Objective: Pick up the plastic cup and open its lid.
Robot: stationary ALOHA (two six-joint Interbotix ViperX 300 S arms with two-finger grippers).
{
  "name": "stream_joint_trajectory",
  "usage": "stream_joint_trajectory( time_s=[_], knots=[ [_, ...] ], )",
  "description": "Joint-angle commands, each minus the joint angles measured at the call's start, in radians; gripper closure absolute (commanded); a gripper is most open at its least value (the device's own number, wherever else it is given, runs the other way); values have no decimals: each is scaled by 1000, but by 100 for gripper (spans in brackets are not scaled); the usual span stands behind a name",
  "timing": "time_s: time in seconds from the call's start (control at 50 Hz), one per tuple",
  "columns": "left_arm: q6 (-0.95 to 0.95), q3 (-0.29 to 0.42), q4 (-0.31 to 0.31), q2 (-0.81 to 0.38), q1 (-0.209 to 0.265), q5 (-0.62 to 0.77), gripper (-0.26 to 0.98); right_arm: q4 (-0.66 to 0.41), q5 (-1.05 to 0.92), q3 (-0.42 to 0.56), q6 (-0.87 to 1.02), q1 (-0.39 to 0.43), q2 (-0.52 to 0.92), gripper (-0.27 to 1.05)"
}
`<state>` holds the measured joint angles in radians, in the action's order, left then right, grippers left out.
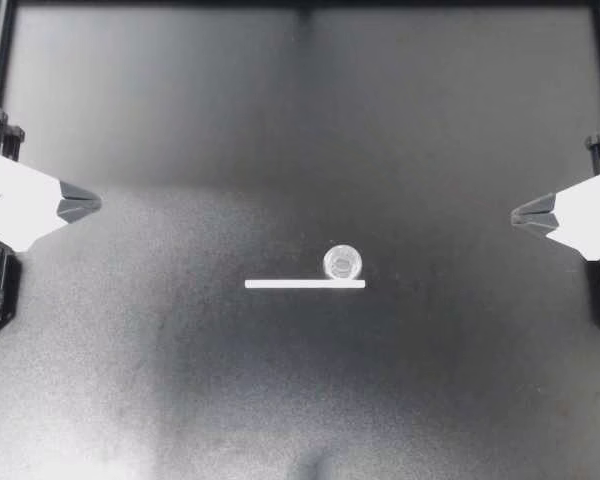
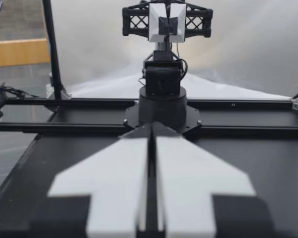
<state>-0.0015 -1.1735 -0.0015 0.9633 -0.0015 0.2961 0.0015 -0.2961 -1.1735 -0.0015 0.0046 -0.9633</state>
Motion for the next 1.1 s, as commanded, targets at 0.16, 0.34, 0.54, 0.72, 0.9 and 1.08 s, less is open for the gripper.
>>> stream_joint_trajectory(
  time_s=[0.16, 0.34, 0.54, 0.72, 0.9, 1.08],
  knots=[
    [12, -6, 3, -21, -12, 69, 92, -3, -78, 3, -3, 0, -3, 97],
    [14, -31, 3, -92, -11, 103, 92, -3, -167, -9, -3, -2, 38, 97],
    [15, -32, 3, -230, -5, 114, 92, -2, -213, 6, 2, -8, 149, 97],
    [3, -3, 0, -371, 23, 120, 92, 2, -227, 26, 2, -17, 255, 97],
    [2, 41, -11, -495, 38, 120, 92, 2, -227, 49, 2, -26, 356, 97],
    [9, 89, -15, -586, 38, 120, 88, 2, -227, 81, 3, -29, 476, 97]
  ],
)
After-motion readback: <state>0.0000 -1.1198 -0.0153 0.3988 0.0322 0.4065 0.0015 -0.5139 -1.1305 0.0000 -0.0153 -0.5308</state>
